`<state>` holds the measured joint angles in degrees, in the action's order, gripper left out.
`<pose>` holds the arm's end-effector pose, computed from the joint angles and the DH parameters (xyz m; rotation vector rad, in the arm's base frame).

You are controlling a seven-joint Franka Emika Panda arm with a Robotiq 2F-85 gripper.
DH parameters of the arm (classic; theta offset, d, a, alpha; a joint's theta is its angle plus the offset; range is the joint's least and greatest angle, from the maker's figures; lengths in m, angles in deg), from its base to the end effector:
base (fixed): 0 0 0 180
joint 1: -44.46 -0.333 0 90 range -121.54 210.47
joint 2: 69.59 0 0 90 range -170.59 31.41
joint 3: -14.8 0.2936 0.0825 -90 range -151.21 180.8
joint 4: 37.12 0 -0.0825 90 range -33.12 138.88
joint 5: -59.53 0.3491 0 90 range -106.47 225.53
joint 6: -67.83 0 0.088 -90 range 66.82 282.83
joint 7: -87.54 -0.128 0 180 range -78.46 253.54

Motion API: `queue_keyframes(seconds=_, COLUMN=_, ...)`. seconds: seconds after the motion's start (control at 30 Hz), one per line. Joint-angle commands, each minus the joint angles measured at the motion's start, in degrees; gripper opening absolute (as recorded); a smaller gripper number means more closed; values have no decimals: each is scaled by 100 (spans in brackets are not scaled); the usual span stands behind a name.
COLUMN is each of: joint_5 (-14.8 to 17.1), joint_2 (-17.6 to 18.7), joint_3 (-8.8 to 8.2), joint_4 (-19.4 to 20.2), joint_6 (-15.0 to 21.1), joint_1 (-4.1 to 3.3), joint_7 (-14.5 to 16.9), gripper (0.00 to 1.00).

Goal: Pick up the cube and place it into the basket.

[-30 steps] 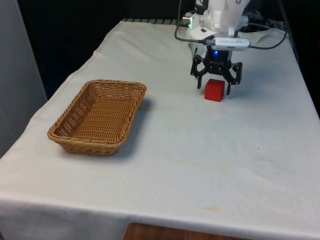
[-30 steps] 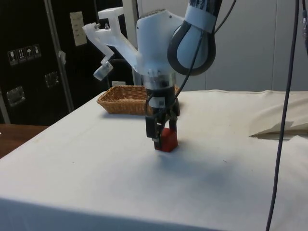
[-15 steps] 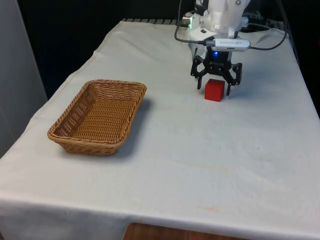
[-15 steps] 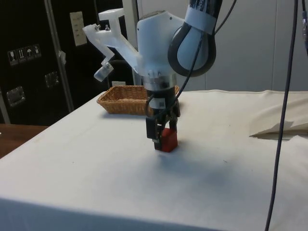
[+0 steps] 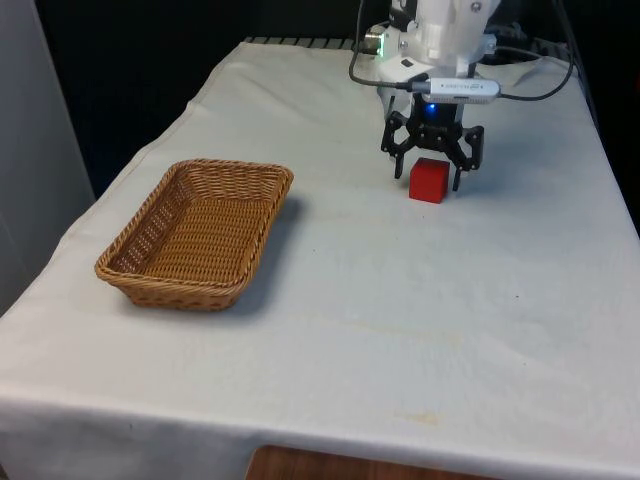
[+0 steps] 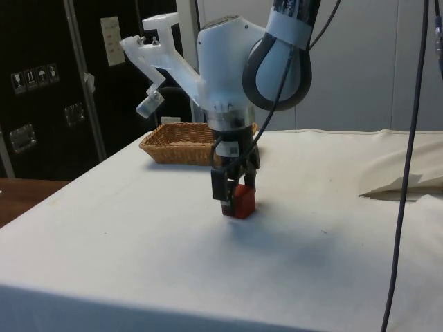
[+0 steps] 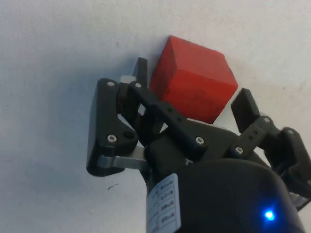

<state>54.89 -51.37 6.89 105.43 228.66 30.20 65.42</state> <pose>0.4489 0.0488 0.1570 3.0603 -0.2945 0.0300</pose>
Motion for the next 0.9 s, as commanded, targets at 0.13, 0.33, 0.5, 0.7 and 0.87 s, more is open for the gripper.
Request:
queue_keyframes(seconds=0.13, joint_5=-6, joint_2=0, joint_3=-6, joint_4=23, joint_6=57, joint_1=-6, joint_7=-11, gripper=57)
queue_keyframes(seconds=0.33, joint_5=-11, joint_2=0, joint_3=-6, joint_4=29, joint_6=57, joint_1=-6, joint_7=-11, gripper=1)
queue_keyframes(seconds=0.5, joint_5=-11, joint_2=0, joint_3=-6, joint_4=29, joint_6=57, joint_1=-6, joint_7=-11, gripper=1)
queue_keyframes(seconds=0.7, joint_5=0, joint_2=-17, joint_3=0, joint_4=6, joint_6=0, joint_1=0, joint_7=0, gripper=1)
queue_keyframes(seconds=0.87, joint_5=-46, joint_2=-246, joint_3=-17, joint_4=29, joint_6=-166, joint_1=-40, joint_7=-40, gripper=1)
